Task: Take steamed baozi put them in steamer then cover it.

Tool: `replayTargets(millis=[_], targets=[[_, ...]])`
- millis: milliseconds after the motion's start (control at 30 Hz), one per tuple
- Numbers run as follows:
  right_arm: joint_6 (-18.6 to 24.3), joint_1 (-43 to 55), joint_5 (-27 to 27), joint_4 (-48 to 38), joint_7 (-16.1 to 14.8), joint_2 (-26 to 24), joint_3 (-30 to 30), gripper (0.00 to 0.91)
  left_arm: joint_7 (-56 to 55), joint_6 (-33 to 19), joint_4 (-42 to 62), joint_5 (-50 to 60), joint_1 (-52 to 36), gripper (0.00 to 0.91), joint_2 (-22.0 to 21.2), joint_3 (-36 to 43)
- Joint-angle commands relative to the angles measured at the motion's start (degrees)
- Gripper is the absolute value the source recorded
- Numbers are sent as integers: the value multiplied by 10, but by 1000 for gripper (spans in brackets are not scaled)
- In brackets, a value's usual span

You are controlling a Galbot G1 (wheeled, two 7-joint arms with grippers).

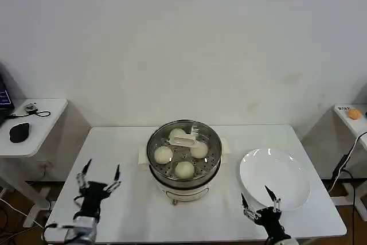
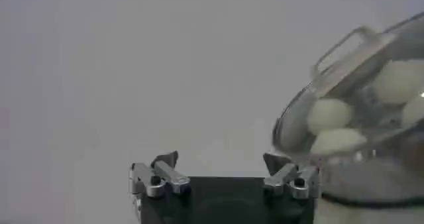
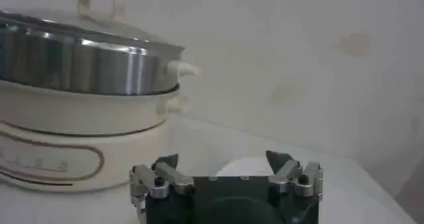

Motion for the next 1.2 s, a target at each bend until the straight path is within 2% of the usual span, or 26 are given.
replayTargets(millis=[33, 300, 700, 1200], targets=[[-1, -15, 20, 11, -4, -7, 5, 907, -56, -117, 51, -190, 96, 907, -6, -79], [0, -16, 20, 10, -3, 0, 6, 907, -48, -118, 74, -177, 85, 907, -10, -68], [-1, -17, 14, 14, -1, 5, 3, 907, -21, -97, 65, -166, 73, 907, -13, -64], [-11, -26, 11, 22, 8, 0, -6, 907, -5, -98, 57, -142, 82, 907, -20, -56]])
